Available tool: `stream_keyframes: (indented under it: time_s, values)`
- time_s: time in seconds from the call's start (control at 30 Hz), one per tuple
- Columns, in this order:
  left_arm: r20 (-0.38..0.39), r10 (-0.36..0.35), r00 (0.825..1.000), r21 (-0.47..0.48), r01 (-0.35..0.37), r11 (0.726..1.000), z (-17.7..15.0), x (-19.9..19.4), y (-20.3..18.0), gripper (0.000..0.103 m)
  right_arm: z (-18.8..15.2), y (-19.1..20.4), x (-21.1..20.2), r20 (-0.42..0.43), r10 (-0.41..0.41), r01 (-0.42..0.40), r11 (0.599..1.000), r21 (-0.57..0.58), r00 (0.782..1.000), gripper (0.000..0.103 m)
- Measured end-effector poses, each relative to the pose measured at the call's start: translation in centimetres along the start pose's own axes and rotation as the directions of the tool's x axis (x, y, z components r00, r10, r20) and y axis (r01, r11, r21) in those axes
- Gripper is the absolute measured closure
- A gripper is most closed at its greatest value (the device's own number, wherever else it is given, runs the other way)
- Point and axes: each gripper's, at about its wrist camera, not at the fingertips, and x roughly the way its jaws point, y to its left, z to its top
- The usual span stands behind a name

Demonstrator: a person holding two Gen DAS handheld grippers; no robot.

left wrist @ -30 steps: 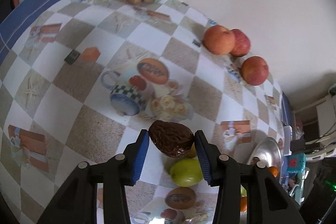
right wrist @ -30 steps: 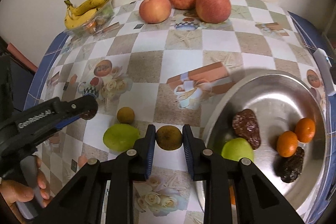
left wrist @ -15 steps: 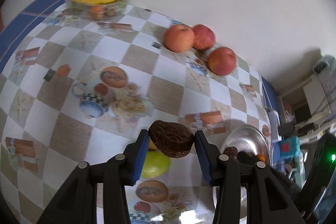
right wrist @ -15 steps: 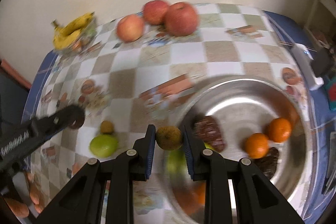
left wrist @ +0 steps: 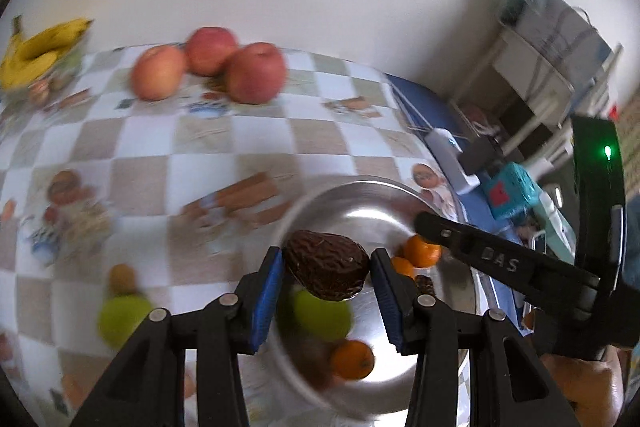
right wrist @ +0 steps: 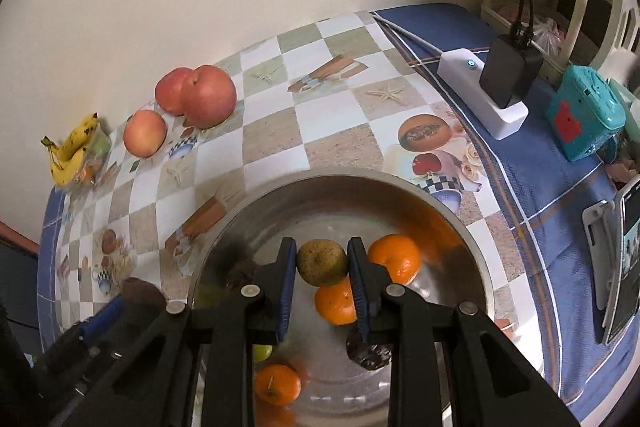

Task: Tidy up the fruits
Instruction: 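Carry the date with the left tool while the right tool carries the kiwi over the bowl, then open the left tool releasing the date while the right tool drops the kiwi into the bowl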

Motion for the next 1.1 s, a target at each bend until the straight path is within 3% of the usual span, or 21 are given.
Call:
stream_keyframes:
  time_s: [0.1, 0.33, 0.47, 0.93, 1.1]
  values:
    - [-0.007, -0.013, 1.000, 0.022, 0.013, 1.000, 0.1, 1.5, -0.9, 0.055, 0.0, -0.5, 0.8, -0.005, 0.011, -0.011, 1.000, 0.011, 1.000, 0.076]
    - [0.025, 0.044, 0.999, 0.121, -0.047, 0.992, 0.9, 3.8, -1.9, 0.055, 0.3, -1.7, 2.8, -0.016, 0.046, -0.045, 0.997, 0.063, 0.999, 0.076]
    - [0.026, 0.041, 0.999, 0.165, -0.045, 0.985, 0.9, 5.0, -2.5, 0.056, 0.4, -1.7, 3.5, -0.023, 0.053, -0.052, 0.997, 0.064, 0.998, 0.076]
    - [-0.028, 0.068, 0.997, 0.170, -0.063, 0.983, 0.0, 7.8, -2.1, 0.055, -0.1, -1.3, 5.5, -0.074, 0.031, -0.027, 0.999, 0.046, 0.997, 0.075]
    - [-0.043, 0.043, 0.998, 0.139, -0.037, 0.990, 0.1, 8.2, -1.5, 0.054, -0.1, -1.2, 5.7, -0.072, 0.028, -0.025, 0.999, 0.044, 0.997, 0.075]
